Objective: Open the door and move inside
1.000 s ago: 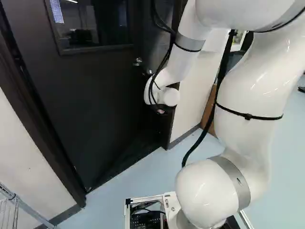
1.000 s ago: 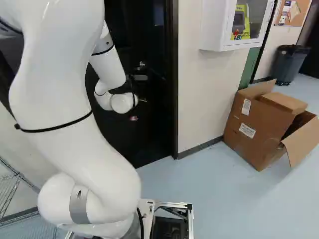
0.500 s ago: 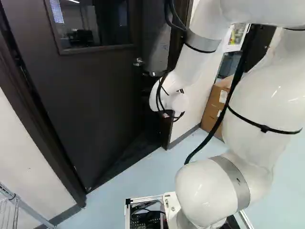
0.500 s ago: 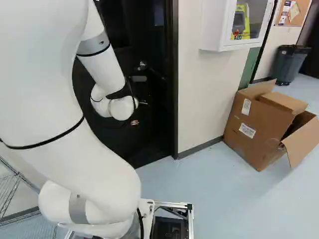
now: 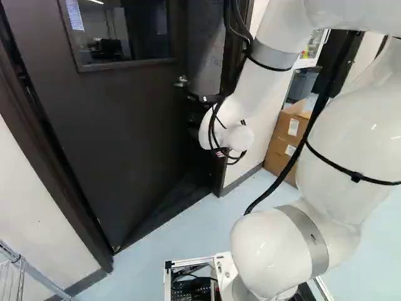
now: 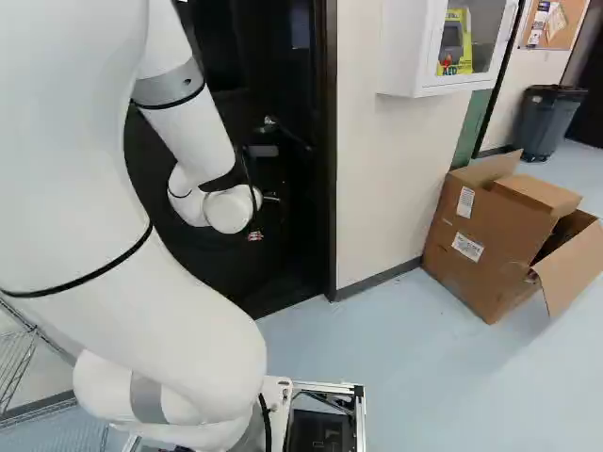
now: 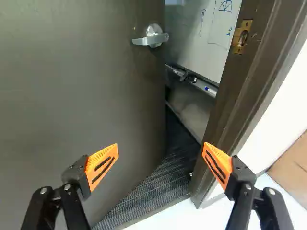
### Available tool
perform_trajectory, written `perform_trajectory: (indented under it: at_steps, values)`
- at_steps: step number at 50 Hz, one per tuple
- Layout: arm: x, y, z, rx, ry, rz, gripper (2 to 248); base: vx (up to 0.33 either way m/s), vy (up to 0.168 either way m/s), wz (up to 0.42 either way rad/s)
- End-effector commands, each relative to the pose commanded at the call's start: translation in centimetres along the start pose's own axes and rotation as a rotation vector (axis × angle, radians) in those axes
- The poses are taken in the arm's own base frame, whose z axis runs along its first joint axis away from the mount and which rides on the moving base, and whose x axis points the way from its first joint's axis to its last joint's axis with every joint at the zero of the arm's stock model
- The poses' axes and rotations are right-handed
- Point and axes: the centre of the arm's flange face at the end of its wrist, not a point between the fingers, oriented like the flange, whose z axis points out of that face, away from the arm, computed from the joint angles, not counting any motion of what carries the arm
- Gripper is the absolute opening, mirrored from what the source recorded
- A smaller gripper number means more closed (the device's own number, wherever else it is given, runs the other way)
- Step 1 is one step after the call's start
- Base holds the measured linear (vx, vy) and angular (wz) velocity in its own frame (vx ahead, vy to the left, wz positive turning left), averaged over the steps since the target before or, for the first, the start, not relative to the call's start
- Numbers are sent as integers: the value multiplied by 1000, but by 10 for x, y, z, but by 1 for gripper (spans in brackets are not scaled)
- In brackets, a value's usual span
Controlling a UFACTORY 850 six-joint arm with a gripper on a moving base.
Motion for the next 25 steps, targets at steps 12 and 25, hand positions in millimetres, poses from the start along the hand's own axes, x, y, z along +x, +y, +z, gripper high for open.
perform_trajectory:
  at_steps: [12,25]
  values:
    - [0,0,0,0,0,0,247,2,-1,-5]
    - [0,0,0,0,0,0,247,10,13,66]
